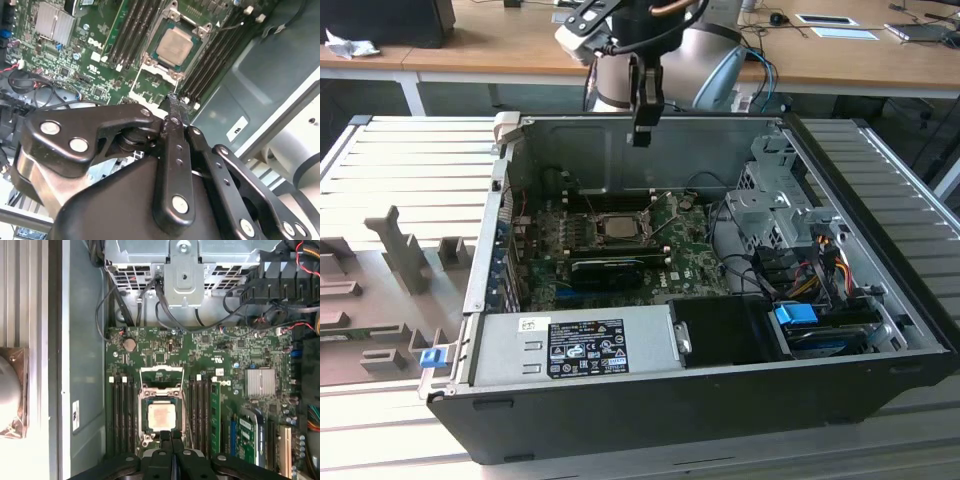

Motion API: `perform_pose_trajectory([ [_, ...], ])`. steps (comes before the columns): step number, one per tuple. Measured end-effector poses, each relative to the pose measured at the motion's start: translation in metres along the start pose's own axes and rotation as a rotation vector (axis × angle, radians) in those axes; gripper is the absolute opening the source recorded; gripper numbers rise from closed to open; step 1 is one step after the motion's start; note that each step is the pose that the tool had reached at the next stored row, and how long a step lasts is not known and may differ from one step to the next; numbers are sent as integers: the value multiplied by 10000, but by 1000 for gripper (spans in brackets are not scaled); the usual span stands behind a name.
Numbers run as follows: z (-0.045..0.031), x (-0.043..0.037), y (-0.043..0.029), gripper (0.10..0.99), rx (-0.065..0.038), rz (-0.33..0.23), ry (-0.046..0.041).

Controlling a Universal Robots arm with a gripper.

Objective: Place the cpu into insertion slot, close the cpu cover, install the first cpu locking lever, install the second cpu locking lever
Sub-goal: 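Close the cpu cover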

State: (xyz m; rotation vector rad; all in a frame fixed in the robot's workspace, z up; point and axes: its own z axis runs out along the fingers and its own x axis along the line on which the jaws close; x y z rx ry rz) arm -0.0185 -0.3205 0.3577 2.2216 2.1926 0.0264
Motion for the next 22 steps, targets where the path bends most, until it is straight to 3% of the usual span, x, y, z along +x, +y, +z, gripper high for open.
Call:
perform_pose_trajectory([
  [8,149,0,37,106,0,-5,-2],
  [12,172,0,41,106,0,-6,0],
  [18,264,1,112,106,0,-7,-1],
  [22,284,1,135,106,0,-5,-1],
])
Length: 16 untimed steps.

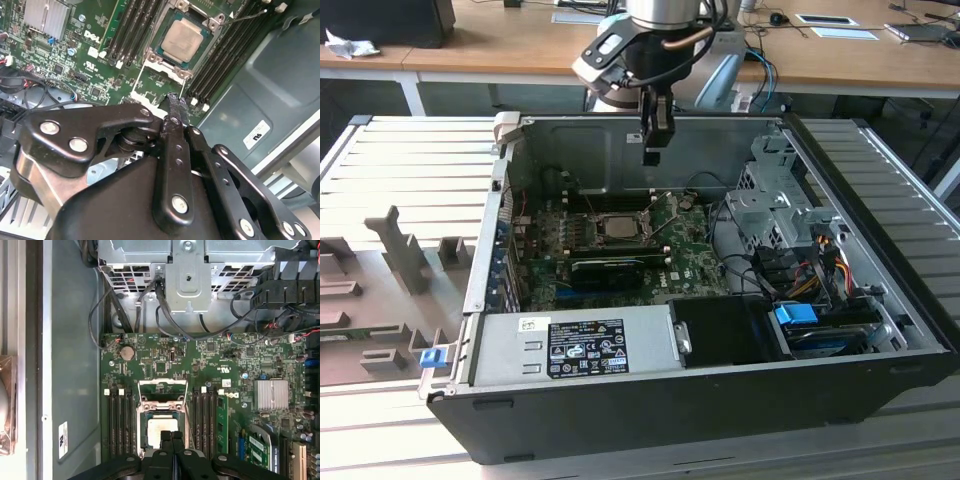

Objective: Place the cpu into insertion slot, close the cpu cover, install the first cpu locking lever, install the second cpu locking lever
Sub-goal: 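Close the cpu cover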

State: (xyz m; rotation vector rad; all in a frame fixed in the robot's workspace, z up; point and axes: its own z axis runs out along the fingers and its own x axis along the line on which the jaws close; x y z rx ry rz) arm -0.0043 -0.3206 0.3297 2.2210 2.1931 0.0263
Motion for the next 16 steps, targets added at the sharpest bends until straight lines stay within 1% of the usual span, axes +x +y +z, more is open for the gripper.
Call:
perform_pose_trajectory([
  [16,35,1,44,106,0,0,1],
])
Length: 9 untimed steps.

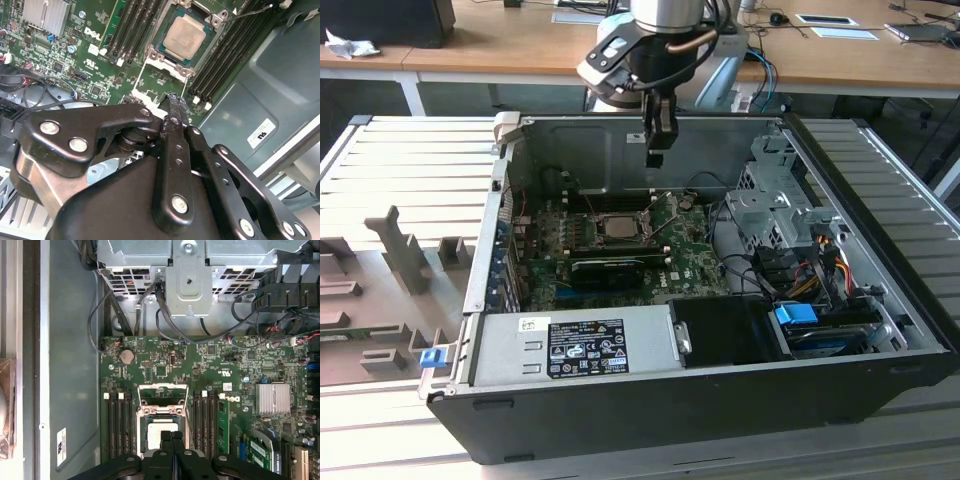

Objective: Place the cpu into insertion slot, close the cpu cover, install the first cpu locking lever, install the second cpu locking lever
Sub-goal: 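Close the cpu cover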

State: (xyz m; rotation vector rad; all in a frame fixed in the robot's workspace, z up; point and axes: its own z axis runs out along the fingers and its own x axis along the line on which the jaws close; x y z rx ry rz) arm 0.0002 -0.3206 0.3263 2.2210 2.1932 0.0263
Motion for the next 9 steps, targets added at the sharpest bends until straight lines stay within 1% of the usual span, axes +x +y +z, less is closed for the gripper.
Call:
perform_pose_trajectory([
  [9,27,0,21,106,0,0,0],
])
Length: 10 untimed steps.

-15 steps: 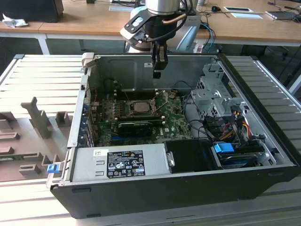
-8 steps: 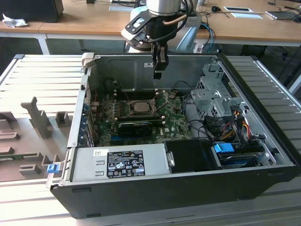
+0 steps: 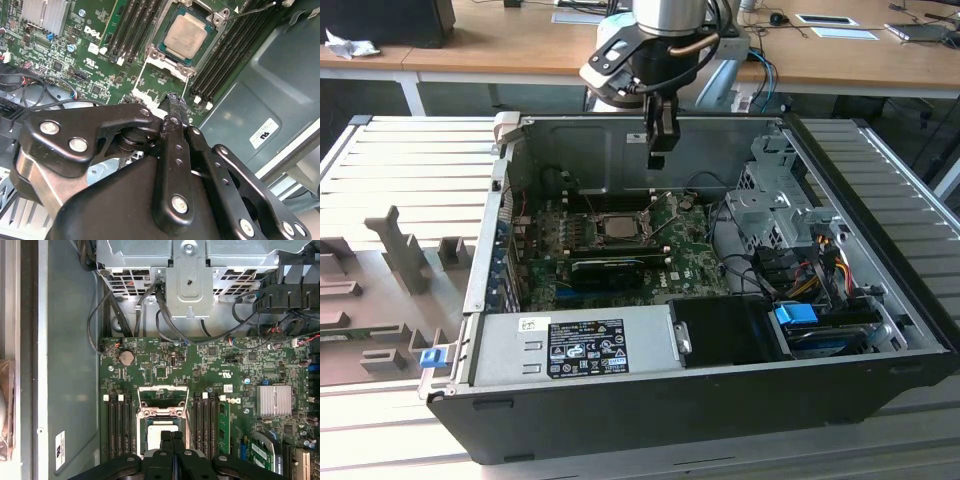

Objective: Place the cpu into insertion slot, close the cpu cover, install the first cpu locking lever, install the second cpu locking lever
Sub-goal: 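Close the cpu cover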

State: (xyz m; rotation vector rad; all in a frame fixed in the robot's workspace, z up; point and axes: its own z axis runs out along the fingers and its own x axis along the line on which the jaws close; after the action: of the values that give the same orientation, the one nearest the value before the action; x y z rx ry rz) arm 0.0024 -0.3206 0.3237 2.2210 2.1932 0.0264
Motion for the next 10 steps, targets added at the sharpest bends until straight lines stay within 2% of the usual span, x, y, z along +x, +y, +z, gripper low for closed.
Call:
perform_pose_trajectory([
  [5,26,0,21,106,0,0,0],
  [10,104,1,85,106,0,0,-1],
])
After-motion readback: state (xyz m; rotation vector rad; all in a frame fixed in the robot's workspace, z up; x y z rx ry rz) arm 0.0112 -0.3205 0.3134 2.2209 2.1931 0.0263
